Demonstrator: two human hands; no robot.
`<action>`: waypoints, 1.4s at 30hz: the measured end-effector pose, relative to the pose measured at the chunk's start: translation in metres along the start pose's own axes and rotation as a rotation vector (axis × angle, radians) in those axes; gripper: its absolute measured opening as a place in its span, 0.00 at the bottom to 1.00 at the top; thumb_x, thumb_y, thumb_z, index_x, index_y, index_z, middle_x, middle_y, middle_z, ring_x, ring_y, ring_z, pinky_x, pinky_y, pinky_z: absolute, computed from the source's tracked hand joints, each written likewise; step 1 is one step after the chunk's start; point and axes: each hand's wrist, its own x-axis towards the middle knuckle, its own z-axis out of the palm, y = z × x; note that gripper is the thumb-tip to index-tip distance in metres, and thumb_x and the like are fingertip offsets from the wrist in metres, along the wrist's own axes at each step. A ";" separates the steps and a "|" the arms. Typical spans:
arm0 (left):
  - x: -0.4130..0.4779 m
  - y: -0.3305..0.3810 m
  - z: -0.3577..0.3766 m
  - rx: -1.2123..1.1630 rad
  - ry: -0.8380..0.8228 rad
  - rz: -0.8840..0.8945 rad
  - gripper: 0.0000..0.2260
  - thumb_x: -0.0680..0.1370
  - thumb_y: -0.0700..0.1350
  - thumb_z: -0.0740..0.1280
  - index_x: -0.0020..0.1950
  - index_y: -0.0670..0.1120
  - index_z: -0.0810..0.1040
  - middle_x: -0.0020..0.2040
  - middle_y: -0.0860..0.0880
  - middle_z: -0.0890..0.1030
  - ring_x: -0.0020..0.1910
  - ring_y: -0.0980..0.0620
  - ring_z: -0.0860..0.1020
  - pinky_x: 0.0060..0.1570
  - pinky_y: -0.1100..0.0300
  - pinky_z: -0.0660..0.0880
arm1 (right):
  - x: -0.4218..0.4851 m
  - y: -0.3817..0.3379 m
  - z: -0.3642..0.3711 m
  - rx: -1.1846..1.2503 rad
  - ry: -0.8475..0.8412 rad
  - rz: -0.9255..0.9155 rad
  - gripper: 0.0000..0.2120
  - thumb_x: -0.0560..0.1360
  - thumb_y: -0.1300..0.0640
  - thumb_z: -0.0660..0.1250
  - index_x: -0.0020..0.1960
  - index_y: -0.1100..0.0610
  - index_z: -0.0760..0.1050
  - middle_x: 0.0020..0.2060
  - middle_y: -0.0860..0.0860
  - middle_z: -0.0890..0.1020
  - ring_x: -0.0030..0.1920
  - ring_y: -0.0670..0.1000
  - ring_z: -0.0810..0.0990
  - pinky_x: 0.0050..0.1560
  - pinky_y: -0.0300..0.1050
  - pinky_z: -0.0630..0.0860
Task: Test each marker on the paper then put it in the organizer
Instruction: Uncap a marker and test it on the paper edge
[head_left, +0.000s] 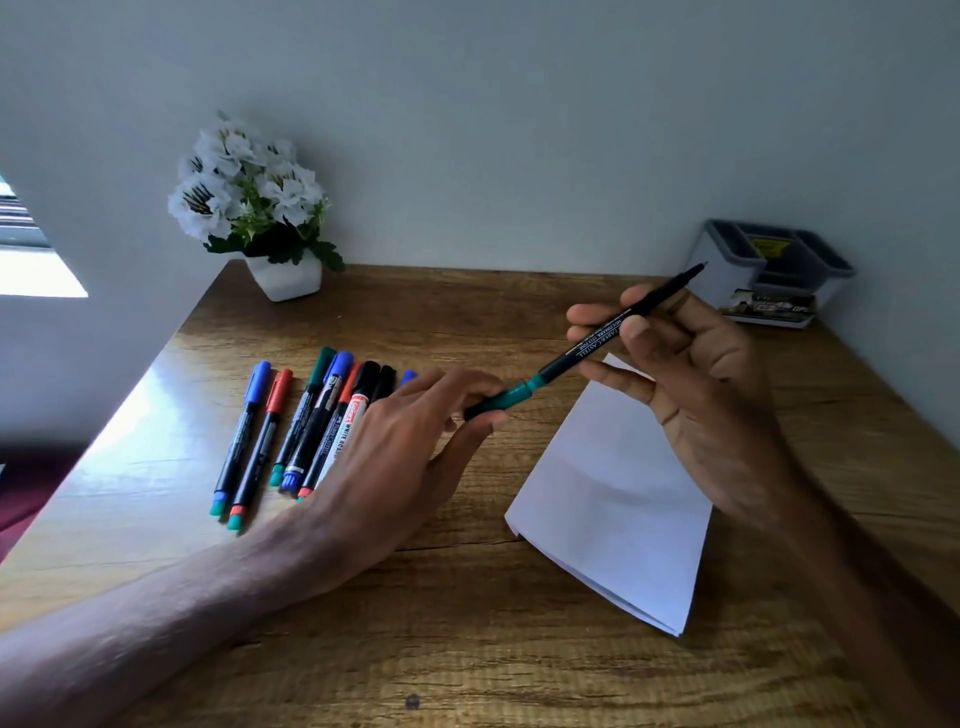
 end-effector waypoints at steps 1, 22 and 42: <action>0.000 0.000 0.000 0.001 0.000 0.004 0.12 0.82 0.50 0.66 0.64 0.47 0.80 0.56 0.56 0.82 0.52 0.63 0.80 0.49 0.67 0.77 | -0.001 0.001 0.001 -0.005 -0.001 -0.001 0.08 0.79 0.62 0.62 0.58 0.60 0.73 0.56 0.60 0.86 0.60 0.60 0.84 0.54 0.50 0.82; 0.003 0.011 0.000 -0.329 -0.178 -0.226 0.06 0.83 0.47 0.66 0.57 0.50 0.82 0.48 0.59 0.87 0.52 0.63 0.84 0.55 0.62 0.80 | -0.003 0.010 0.011 -0.051 -0.044 -0.022 0.12 0.79 0.61 0.62 0.62 0.61 0.72 0.52 0.58 0.87 0.57 0.59 0.85 0.54 0.51 0.82; -0.013 0.014 0.002 0.095 -0.469 0.085 0.15 0.80 0.55 0.68 0.67 0.58 0.80 0.62 0.62 0.79 0.62 0.60 0.71 0.63 0.62 0.68 | -0.006 0.008 0.011 -0.078 -0.051 0.249 0.13 0.78 0.49 0.63 0.45 0.59 0.77 0.38 0.62 0.86 0.34 0.57 0.86 0.30 0.42 0.78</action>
